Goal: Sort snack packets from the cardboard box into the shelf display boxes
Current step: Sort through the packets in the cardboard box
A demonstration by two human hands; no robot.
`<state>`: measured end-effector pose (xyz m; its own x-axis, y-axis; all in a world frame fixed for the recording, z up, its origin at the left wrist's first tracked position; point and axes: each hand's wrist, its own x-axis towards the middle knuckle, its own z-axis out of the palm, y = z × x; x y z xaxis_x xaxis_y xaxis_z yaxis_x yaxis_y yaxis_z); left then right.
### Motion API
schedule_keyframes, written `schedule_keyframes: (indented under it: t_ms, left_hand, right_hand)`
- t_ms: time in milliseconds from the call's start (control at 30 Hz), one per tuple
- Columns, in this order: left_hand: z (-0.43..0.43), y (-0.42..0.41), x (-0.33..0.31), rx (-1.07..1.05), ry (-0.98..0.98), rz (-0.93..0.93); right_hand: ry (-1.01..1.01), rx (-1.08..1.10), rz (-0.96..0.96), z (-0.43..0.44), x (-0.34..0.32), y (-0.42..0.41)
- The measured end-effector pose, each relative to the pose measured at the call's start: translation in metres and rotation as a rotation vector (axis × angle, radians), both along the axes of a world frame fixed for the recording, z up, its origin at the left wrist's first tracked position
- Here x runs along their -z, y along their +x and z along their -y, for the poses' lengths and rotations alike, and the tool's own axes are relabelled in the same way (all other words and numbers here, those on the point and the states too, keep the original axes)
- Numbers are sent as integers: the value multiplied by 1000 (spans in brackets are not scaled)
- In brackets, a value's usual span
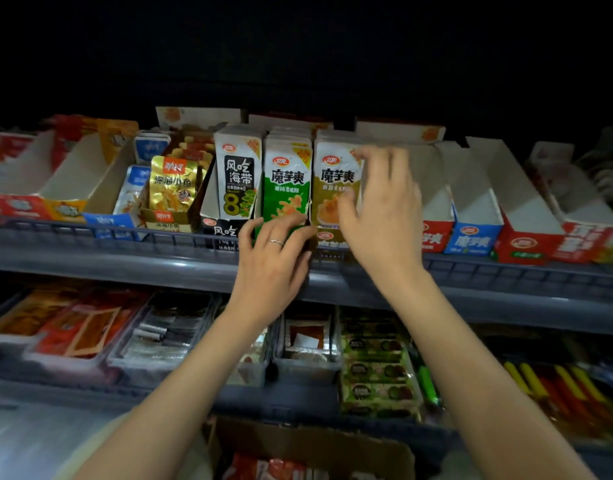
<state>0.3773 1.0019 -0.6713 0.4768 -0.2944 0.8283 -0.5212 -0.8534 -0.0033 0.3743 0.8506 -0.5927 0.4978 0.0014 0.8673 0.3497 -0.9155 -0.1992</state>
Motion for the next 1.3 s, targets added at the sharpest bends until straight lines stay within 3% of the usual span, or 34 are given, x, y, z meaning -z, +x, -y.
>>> schedule_keyframes:
  t_ms: [200, 333, 533, 800, 933, 1033, 1167, 1300]
  left_hand:
    - [-12, -56, 17, 268, 244, -229]
    - [-13, -95, 53, 373, 376, -430]
    - [-51, -160, 125, 399, 355, -762]
    - [-81, -217, 183, 340, 322, -1141]
    - [-85, -215, 199, 300, 303, -1197]
    - [-85, -208, 203, 306, 328, -1221]
    - [-82, -189, 196, 331, 385, -1167]
    - [-88, -165, 190, 302, 379, -1050]
  right_hand:
    - [-203, -214, -159, 36, 71, -60]
    - [-414, -347, -522, 50, 138, -91]
    - [-432, -438, -1062, 70, 224, -143]
    - [-619, -304, -1688, 70, 320, -179]
    - [-491, -233, -1716, 56, 354, -164]
    - [-278, -225, -1645, 40, 379, -160]
    - [-121, -30, -1673, 17, 430, -157]
    - [-379, 61, -1649, 6, 425, -167]
